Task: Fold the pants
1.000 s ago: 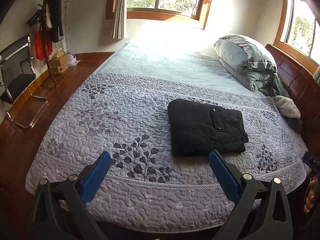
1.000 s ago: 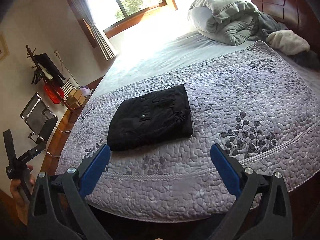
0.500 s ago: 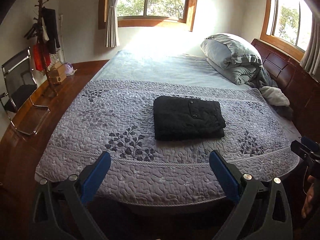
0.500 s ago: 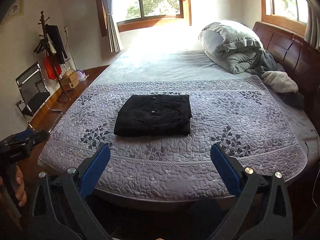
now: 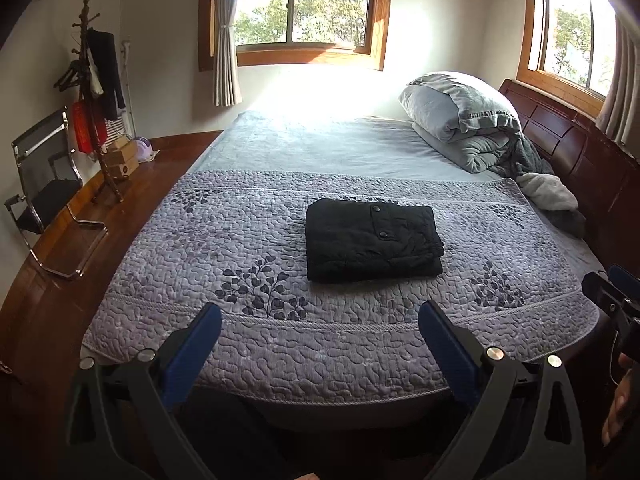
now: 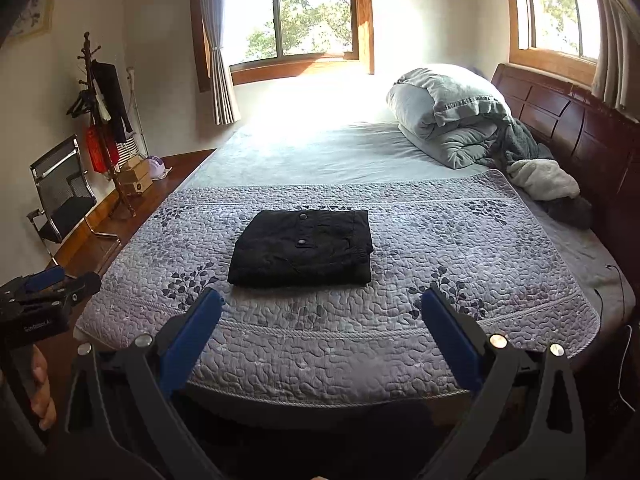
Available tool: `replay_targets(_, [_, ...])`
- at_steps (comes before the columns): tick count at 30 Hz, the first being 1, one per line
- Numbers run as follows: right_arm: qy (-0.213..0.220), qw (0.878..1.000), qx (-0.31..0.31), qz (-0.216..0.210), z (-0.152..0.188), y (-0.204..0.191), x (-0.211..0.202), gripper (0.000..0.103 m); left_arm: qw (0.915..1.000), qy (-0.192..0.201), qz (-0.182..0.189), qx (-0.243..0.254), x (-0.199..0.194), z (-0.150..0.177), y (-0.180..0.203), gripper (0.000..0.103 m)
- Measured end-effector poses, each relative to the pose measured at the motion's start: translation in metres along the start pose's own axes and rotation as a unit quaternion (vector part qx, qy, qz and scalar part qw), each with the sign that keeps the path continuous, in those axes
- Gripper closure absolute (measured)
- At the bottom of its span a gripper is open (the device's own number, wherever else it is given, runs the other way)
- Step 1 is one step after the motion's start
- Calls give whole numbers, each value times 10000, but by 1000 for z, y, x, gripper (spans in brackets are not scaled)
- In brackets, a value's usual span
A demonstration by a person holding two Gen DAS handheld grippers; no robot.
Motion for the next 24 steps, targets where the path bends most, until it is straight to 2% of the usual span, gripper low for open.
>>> replay_targets(7, [-36,10000,-87,-23,1,-4,4,3,9998,-153,28,-86,4,7,0,4])
replay_targets(13, [-40,10000,-43,-54,1,-6,7,3,9996,1,-258,-62,-1,0,-8,4])
replay_targets(17, [-12,9999,-66,-90,-1,-11,7,3,9998,12,-133,-133,-2,-3,-6,4])
replay_targets(24, [-54,9999,-86,-107,4,-11,11,3,9996,20,-239,-125,-1,-5,-7,4])
Point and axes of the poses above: each gripper's, at about its wrist camera, not at the fingertips, and x roughly the way its jaws point, y to its right, z to its underside, the point moved 10 cm from there along x, roughly the way its jaws point, and after that the axes turned 7 degrees about y, right-handed, at the moved point
